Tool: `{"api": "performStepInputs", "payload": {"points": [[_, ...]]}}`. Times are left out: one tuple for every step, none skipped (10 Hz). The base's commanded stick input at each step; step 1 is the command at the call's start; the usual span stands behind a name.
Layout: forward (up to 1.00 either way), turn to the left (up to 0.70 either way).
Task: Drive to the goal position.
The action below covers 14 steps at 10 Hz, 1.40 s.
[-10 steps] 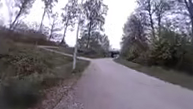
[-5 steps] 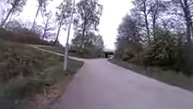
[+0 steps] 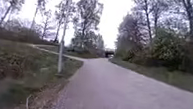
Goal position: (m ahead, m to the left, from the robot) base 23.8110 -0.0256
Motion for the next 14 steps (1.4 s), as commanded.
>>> {"api": "performStepInputs", "payload": {"points": [[1.0, 0.0], [1.0, 0.0], [1.0, 0.0], [1.0, 0.0], [1.0, 0.0], [1.0, 0.0], [1.0, 0.0], [1.0, 0.0], [1.0, 0.0], [1.0, 0.0], [1.0, 0.0], [1.0, 0.0], [1.0, 0.0], [1.0, 0.0]]}}
